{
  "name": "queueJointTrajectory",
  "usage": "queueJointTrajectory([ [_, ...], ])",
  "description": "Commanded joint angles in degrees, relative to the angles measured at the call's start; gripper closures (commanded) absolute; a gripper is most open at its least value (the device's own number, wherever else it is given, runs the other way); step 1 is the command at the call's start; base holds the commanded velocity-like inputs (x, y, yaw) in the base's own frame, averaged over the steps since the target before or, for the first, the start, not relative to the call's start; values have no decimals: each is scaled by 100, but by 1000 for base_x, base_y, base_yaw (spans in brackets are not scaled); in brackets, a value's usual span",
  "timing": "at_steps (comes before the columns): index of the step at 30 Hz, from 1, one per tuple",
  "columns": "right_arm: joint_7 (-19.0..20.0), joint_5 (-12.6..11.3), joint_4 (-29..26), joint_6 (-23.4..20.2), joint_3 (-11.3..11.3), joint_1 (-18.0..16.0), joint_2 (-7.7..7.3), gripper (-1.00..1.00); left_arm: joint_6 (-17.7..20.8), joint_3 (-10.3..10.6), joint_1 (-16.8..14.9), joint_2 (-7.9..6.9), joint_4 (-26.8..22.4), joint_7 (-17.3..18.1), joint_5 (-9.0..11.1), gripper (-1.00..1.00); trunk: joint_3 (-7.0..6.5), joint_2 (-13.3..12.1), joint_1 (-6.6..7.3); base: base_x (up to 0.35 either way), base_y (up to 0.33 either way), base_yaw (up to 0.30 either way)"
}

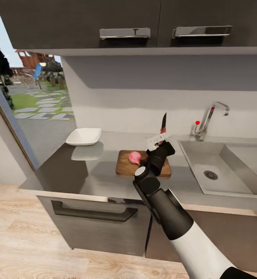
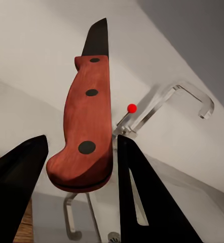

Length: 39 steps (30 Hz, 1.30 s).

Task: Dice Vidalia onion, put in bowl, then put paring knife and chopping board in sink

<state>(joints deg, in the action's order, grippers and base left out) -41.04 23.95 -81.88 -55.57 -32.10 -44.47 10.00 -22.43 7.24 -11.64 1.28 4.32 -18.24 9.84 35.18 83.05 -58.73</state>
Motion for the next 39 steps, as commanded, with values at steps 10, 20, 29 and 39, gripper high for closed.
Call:
queueJointTrajectory([
  [10,-35,-21,28,-15,-6,-4,0,100,-42,49,-9,4,23,-4,54,-100,7,3,0,0,32,7],
  [20,-45,-13,413,-15,-2,-5,0,100,-36,49,-8,4,23,-4,54,-100,7,3,0,0,265,0],
  [29,-536,-2,619,-53,-64,-8,0,100,-40,49,-7,4,25,-4,54,-100,7,3,0,0,30,0],
  [39,-1560,394,1777,-57,-942,-9,0,100,-39,49,-6,4,25,-4,54,-100,7,3,0,0,0,0],
])
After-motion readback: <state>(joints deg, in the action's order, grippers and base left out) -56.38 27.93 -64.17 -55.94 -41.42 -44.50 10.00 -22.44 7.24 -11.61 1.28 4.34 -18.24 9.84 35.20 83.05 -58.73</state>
